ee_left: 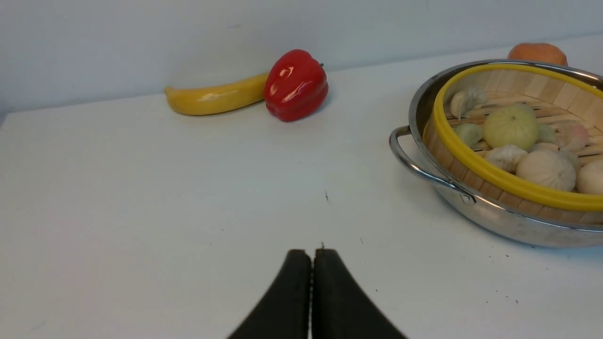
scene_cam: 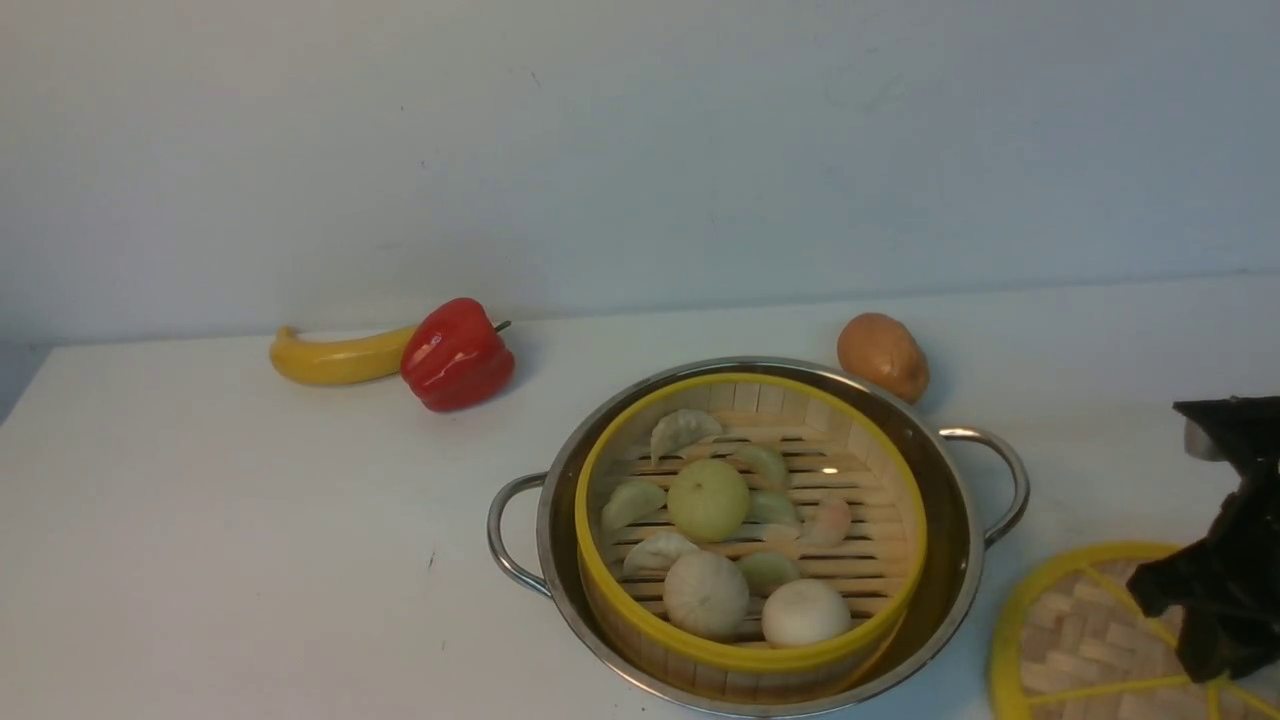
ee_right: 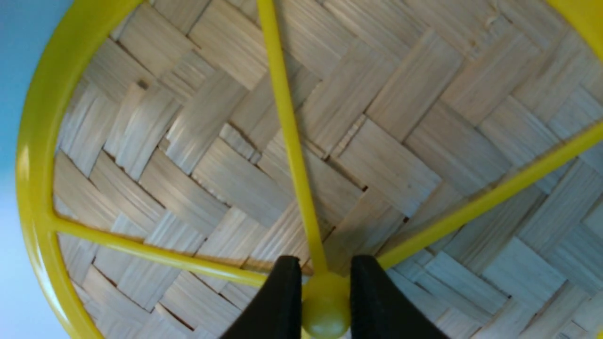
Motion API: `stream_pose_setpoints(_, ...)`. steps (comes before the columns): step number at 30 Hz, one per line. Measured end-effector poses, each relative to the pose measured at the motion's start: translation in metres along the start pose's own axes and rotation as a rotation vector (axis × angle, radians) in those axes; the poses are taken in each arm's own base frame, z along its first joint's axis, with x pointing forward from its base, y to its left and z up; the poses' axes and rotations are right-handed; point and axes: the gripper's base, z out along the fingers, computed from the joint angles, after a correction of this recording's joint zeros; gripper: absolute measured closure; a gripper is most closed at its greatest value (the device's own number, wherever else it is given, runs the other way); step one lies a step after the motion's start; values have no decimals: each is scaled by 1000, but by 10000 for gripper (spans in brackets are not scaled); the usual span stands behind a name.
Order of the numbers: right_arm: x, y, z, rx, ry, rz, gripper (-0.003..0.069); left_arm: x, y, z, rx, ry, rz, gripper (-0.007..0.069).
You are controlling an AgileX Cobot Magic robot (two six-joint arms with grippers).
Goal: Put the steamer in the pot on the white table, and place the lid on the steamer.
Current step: 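Move the gripper down to the bamboo steamer lid and grasp its center knob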
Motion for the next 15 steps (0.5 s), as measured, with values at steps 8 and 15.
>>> stream_pose_setpoints(8,3,-6,-31,90,37,-4,516,0,0,0,0,0,0,615)
stream_pose_setpoints(15,5,-6,-81,146,-143,12,516,0,0,0,0,0,0,615)
